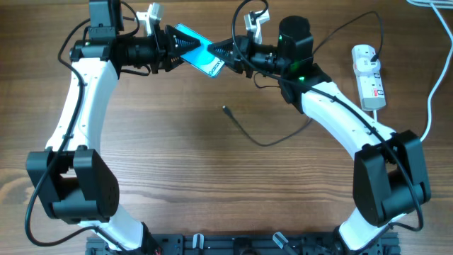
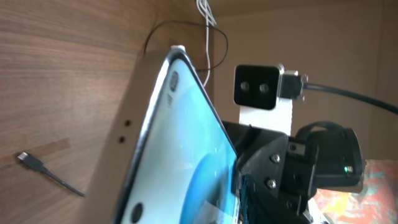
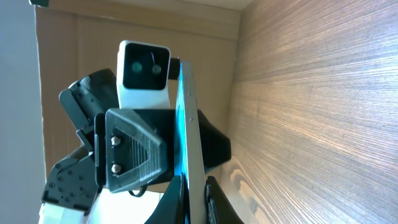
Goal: Plug charger to phone and switch on socket
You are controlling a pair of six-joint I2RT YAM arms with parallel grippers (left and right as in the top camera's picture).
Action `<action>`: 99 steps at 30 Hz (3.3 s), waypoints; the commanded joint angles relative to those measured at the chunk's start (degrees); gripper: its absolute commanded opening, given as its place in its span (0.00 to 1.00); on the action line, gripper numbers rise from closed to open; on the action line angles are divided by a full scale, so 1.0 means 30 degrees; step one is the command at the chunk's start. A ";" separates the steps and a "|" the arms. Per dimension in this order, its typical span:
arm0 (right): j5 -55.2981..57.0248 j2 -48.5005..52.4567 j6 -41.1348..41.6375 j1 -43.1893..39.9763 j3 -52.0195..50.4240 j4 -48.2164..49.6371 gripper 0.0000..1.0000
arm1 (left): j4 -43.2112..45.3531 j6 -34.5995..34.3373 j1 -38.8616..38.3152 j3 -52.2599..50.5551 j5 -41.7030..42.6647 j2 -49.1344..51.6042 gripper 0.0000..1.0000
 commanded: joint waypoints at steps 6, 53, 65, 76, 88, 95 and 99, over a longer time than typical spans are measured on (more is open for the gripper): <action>-0.1049 0.0430 -0.1209 0.1880 -0.0357 -0.1734 0.04 | 0.2776 -0.1610 -0.0437 0.0495 0.1690 -0.0328 0.24; 1.2335 -0.3534 -1.6976 -0.0874 -0.0350 -2.0444 1.00 | -0.6528 0.4007 -0.0758 -0.0262 -0.6841 0.0918 0.04; 1.0615 -0.3534 -1.6531 -0.0627 -0.0350 -2.0757 0.04 | -0.6798 0.4000 -0.2623 -0.0262 -0.6674 0.2477 0.04; 1.5664 -0.3534 -1.4732 0.4248 -0.0350 -2.2505 0.04 | -0.4182 0.3446 -0.0838 -0.0262 -0.2943 0.4452 0.04; 1.7325 -0.3534 -1.7609 0.6317 -0.0328 -2.3372 0.35 | -0.2317 0.2914 -0.0313 -0.0262 -0.3220 0.4932 0.04; 1.6415 -0.3126 -2.1740 0.6178 -0.0335 -2.1799 0.41 | -0.1486 0.3002 0.0160 -0.0262 -0.3235 0.5654 0.04; 1.3457 -0.2463 -2.4013 0.5297 -0.0335 -2.0480 0.72 | -0.0933 0.3271 0.1282 -0.0262 -0.2018 0.5734 0.04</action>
